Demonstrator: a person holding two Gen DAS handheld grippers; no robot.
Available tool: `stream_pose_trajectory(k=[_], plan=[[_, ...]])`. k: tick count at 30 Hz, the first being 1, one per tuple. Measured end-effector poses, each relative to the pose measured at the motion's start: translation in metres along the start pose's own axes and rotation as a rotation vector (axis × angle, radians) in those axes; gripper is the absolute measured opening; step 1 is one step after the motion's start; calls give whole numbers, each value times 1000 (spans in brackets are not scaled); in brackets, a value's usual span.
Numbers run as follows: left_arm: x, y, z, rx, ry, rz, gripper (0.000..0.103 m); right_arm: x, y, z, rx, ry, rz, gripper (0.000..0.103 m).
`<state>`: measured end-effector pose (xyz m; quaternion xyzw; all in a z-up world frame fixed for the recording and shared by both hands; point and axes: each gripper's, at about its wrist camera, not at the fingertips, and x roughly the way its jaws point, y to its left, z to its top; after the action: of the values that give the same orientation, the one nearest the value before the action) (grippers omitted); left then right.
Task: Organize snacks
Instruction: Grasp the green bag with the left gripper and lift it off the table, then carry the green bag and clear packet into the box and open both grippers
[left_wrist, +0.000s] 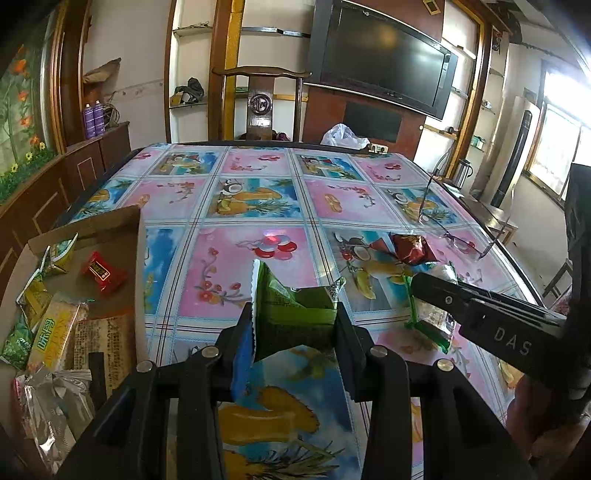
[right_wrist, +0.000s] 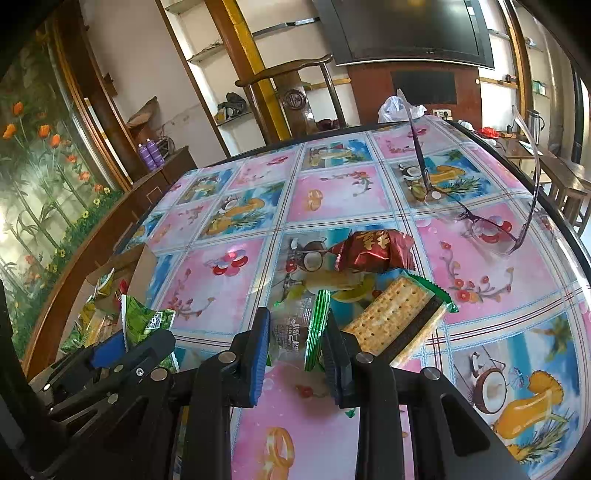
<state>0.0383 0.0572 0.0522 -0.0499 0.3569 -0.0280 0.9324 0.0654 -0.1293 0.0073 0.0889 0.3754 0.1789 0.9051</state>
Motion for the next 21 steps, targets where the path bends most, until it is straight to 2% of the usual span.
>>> stream_pose_trajectory(k=[12,21], plan=[[-12,-1,1,2,-35,-4,38,-5,10,-3,-13,-27,7,29],[-29,14,2,-41,-58,-5,38,-11,31,-9,1,-44,49,29]])
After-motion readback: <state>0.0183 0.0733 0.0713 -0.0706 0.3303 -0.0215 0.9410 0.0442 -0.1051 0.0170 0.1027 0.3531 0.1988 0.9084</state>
